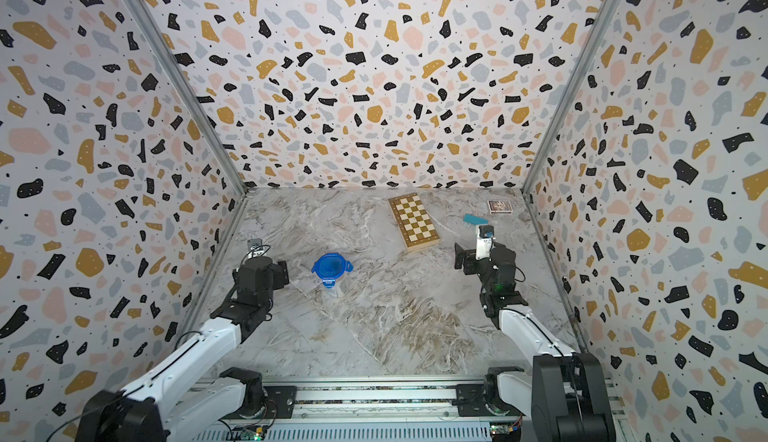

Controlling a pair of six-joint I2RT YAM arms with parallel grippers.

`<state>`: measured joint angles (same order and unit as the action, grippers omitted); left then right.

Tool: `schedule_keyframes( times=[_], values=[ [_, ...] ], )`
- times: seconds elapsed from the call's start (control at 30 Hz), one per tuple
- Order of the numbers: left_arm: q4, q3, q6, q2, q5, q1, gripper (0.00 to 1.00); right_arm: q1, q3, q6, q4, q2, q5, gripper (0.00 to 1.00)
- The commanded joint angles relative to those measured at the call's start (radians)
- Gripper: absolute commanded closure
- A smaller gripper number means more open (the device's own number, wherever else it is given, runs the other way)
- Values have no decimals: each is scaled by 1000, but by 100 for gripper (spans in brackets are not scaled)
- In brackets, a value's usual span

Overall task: Pack away toiletry kits
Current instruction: Reset both arms

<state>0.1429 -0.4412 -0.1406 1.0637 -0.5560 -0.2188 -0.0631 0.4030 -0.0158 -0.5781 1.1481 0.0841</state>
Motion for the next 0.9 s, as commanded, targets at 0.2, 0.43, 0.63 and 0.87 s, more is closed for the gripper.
schedule_keyframes(
  times=[0.2,0.43,0.63,0.87],
  values=[
    [501,92,121,203,40,22,13,59,-99,1,-331,138,21,0],
    [588,87,105,311,148,85,12,52,-230,1,-708,341,16,0],
    [659,116,67,350,214,139,7,35,-196,25,-631,335,18,0],
    [675,122,68,346,210,137,1,-28,-201,53,-625,328,-103,0]
  ],
)
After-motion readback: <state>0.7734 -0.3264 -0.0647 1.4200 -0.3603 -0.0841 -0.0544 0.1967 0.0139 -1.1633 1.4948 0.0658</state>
